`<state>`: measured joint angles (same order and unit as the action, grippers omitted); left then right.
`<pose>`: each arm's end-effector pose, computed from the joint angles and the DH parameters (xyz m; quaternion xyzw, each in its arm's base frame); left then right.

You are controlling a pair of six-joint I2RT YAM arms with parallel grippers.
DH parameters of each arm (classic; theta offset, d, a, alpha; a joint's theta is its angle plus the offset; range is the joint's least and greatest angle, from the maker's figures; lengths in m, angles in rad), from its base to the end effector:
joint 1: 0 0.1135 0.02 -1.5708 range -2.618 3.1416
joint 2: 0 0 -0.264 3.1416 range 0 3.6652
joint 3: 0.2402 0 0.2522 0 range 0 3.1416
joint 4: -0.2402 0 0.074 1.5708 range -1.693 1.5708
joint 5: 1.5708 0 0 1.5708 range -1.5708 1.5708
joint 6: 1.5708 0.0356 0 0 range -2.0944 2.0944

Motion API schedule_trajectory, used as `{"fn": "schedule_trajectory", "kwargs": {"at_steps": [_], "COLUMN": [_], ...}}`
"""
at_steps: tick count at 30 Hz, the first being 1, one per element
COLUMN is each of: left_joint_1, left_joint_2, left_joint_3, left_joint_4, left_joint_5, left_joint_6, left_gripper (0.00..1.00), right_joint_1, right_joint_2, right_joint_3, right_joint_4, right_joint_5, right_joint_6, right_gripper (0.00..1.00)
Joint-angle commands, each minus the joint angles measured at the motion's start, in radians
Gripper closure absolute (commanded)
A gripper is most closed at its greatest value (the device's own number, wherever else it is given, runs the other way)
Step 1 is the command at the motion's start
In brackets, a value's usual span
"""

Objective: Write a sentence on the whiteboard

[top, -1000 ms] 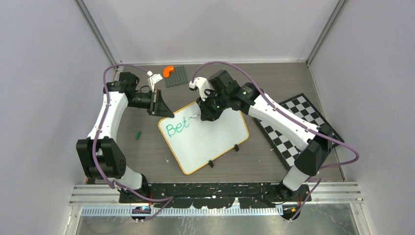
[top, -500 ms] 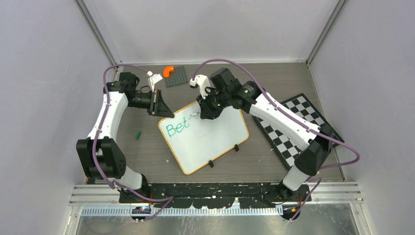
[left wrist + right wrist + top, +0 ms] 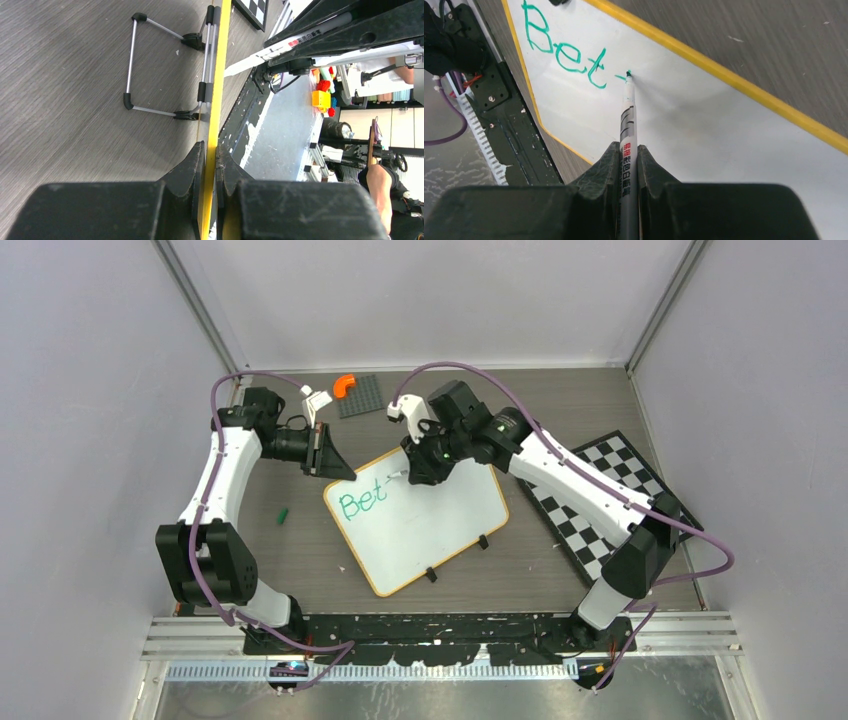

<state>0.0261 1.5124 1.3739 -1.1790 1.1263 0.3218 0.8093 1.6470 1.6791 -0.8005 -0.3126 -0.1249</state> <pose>0.2786 -0.0249 0.3162 0.1903 0.8197 -0.5031 0.1968 0.2409 0.2685 0.3696 -0.4638 0.7846 0.2644 0.3153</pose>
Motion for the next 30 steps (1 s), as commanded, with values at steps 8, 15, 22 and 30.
{"fn": "schedule_trajectory", "kwargs": {"at_steps": [8,15,22,30], "left_joint_1": [-0.004,-0.004,-0.003,-0.004], "left_joint_2": [-0.004,-0.004,-0.008,-0.009], "left_joint_3": [0.009,0.01,0.009,0.007], "left_joint_4": [-0.012,-0.011,-0.01,-0.011], "left_joint_5": [-0.028,-0.028,-0.029,-0.028], "left_joint_6": [-0.01,-0.013,-0.015,-0.015], "left_gripper": [1.0,1.0,1.0,1.0], "right_joint_1": [-0.004,-0.004,-0.007,-0.008], "right_joint_2": [-0.06,-0.08,-0.082,-0.084], "right_joint_3": [-0.089,-0.091,-0.042,-0.012], "right_joint_4": [0.04,0.017,-0.017,-0.025], "right_joint_5": [-0.018,0.001,0.036,0.008], "right_joint_6": [0.008,-0.009,-0.033,-0.02], "right_gripper": [1.0,1.0,1.0,1.0]}}
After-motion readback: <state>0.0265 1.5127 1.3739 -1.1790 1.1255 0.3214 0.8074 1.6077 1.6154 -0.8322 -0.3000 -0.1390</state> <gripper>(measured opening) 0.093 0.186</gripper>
